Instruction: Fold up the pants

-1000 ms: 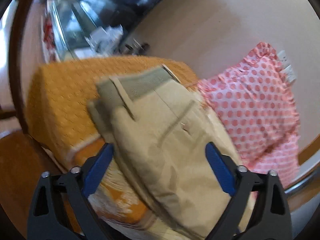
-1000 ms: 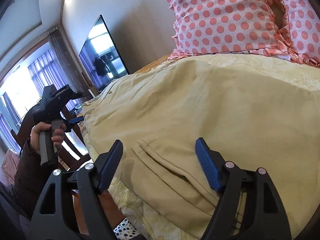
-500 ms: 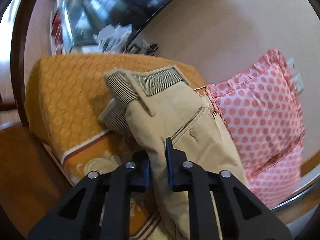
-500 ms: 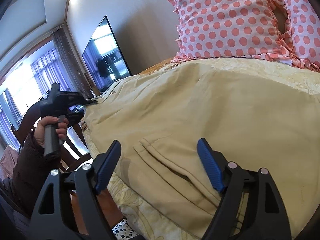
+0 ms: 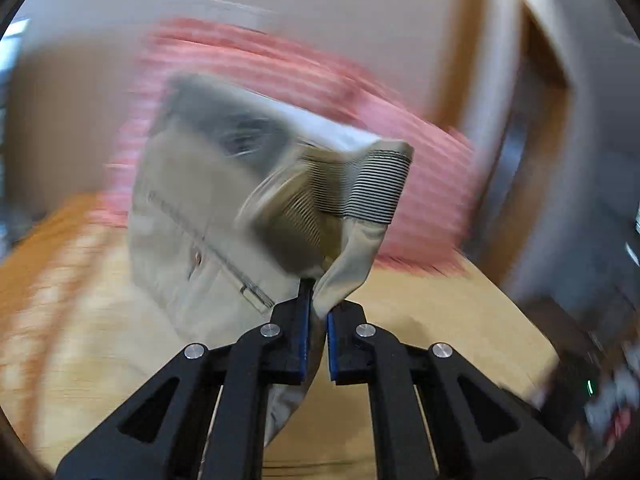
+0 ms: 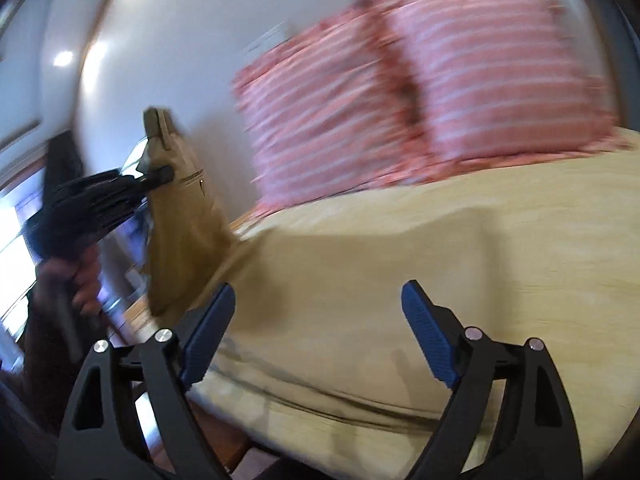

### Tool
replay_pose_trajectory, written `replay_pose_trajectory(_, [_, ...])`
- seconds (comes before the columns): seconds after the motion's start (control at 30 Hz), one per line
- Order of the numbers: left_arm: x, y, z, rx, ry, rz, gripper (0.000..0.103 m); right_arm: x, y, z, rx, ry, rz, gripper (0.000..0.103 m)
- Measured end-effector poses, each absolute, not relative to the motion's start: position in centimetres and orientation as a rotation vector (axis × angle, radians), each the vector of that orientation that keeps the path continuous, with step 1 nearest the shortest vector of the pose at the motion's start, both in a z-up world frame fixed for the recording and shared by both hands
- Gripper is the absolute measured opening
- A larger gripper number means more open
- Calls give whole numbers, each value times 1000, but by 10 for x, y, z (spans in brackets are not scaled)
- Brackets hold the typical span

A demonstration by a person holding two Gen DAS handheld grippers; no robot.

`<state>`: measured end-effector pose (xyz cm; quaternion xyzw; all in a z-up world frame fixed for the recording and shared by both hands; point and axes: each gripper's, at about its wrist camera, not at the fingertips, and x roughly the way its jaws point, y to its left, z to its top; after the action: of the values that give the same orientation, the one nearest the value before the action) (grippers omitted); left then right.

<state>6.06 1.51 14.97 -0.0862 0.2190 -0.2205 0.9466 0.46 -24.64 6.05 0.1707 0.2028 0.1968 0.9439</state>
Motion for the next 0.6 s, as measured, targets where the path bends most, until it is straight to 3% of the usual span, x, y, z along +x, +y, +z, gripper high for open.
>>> replay_pose_trajectory(0.23, [52,-108,32,94,761,-615,6,-13,-308,39,435,445,190,86])
replay_pose_trajectory(0.47, [24,-115,54,127,614,-570,5,-5,-322,36,471,429,169,86])
replay_pose_trajectory(0.6, [13,-127,21,206,651,-593,5,-5,-322,39,470,423,164,86])
